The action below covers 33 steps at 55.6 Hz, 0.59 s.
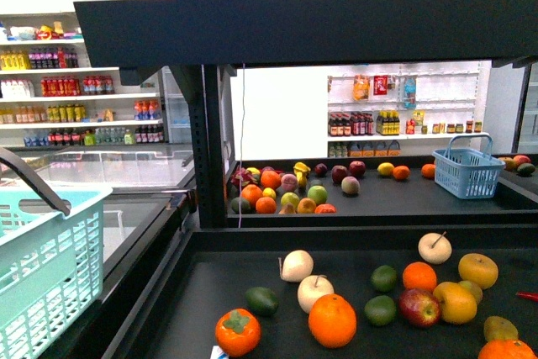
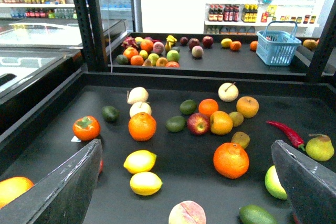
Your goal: Pick lemon from shelf
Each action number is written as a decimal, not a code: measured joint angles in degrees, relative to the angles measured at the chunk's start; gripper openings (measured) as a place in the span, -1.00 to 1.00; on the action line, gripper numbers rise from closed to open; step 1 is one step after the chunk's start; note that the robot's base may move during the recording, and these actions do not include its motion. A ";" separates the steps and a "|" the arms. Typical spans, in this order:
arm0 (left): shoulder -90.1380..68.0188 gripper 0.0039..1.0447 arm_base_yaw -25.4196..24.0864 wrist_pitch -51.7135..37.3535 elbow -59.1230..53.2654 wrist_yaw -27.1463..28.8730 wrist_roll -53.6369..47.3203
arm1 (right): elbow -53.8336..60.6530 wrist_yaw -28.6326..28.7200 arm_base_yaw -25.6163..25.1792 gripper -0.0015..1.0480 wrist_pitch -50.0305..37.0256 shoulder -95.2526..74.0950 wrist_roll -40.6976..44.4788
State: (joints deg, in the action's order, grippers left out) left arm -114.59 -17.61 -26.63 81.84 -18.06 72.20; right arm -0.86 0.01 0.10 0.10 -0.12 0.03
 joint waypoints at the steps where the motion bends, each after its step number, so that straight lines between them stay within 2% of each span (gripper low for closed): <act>1: 0.00 0.02 -0.02 0.02 0.00 0.04 -0.15 | 0.00 0.00 0.00 0.86 0.00 0.00 0.00; 10: 0.04 -0.49 -0.44 -2.14 -1.79 0.31 -0.39 | 0.00 0.00 0.00 0.86 0.00 0.00 -0.02; 15: 0.52 -0.69 -0.61 -4.11 -3.63 0.52 1.62 | 0.00 0.00 0.00 0.86 0.00 0.00 0.00; 19: 2.43 -0.75 -0.90 -4.42 -5.97 -0.26 0.11 | 0.00 0.00 0.00 0.86 0.00 0.00 0.00; 33: 9.27 -0.77 -1.14 -0.92 -11.21 -4.07 -7.08 | 0.00 0.00 0.00 0.86 0.00 0.00 0.00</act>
State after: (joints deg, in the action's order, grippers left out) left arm -105.32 -18.74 -27.55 70.63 -22.13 65.12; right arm -0.86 0.01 0.10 0.10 -0.12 0.03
